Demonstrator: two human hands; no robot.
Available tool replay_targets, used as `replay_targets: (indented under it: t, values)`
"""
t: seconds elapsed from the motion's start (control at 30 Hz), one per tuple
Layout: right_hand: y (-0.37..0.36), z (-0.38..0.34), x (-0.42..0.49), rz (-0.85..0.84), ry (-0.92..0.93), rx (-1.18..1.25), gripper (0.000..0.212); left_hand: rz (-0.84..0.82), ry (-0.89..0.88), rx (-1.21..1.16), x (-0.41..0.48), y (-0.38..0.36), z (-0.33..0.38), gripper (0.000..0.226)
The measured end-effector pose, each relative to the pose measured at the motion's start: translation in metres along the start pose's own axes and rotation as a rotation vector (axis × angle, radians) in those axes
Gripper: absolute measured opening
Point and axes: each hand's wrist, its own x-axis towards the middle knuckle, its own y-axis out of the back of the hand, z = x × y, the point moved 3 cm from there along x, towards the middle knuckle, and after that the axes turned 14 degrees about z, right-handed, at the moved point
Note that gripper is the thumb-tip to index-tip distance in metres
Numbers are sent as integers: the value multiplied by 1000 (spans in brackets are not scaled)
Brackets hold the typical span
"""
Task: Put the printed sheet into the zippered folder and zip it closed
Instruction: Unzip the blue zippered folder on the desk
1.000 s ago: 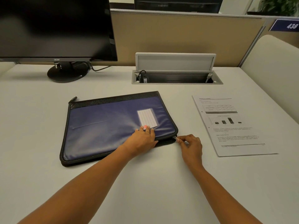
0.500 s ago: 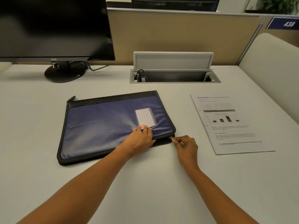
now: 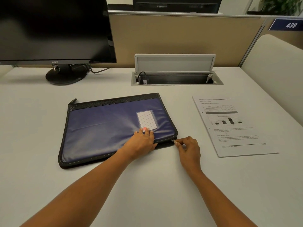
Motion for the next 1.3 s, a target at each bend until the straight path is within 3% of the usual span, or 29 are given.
replay_targets:
  t: [0.33, 1.3]
  values:
    - [-7, -2, -10, 60, -112, 71, 16, 18, -24, 29, -1, 0, 0, 62]
    - [-9, -5, -15, 27, 18, 71, 11, 66, 20, -29, -5, 2, -7, 63]
